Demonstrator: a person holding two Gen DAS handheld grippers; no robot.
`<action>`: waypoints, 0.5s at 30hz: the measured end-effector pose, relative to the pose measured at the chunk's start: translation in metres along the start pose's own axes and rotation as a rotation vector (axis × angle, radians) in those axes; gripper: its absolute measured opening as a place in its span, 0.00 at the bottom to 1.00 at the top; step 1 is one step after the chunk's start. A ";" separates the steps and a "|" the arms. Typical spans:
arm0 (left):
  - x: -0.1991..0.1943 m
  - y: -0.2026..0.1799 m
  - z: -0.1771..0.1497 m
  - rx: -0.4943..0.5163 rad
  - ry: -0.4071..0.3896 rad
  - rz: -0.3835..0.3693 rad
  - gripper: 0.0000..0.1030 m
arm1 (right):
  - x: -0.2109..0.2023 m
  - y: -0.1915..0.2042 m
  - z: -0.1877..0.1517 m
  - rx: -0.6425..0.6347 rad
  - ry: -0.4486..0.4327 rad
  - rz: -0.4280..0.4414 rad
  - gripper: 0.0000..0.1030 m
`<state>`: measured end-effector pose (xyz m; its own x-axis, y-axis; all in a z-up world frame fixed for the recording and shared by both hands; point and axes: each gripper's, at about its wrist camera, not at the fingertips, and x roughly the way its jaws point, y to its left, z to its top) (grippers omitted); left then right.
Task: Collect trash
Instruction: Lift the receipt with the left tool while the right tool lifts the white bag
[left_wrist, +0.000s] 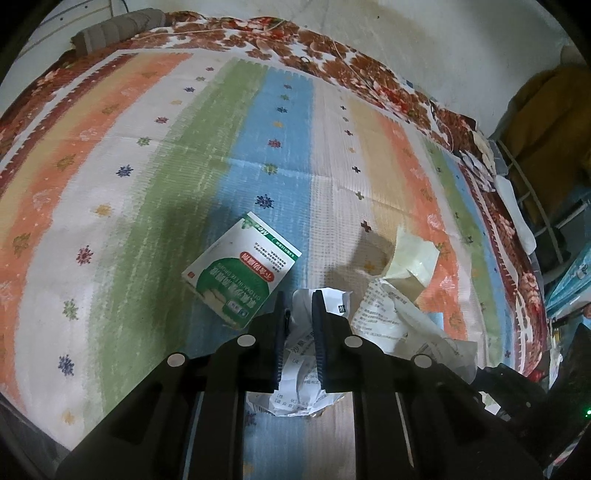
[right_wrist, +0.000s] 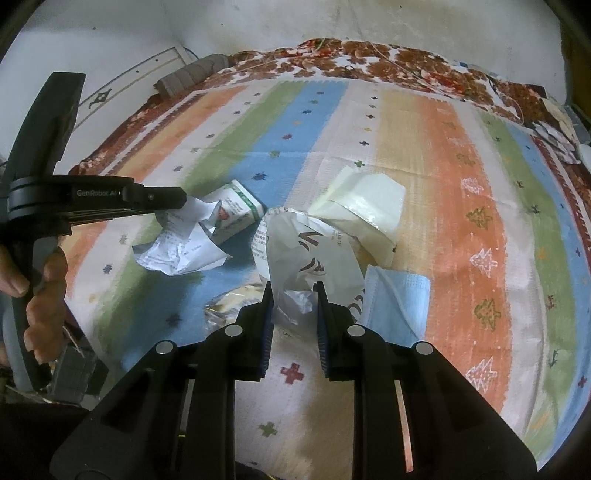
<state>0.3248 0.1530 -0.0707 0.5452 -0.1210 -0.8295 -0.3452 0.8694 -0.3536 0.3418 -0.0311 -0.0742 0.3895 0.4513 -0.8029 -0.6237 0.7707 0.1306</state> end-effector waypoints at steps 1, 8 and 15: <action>-0.003 0.000 0.000 -0.001 -0.002 0.001 0.12 | -0.003 0.002 0.000 -0.004 -0.004 0.000 0.18; -0.029 -0.002 -0.008 -0.001 -0.024 -0.008 0.12 | -0.024 0.008 -0.004 -0.011 -0.028 0.004 0.18; -0.054 -0.008 -0.019 -0.010 -0.038 -0.041 0.12 | -0.042 0.017 -0.010 -0.011 -0.043 0.006 0.18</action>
<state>0.2833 0.1436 -0.0319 0.5879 -0.1380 -0.7970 -0.3292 0.8592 -0.3916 0.3080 -0.0417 -0.0440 0.4141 0.4751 -0.7764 -0.6333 0.7630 0.1291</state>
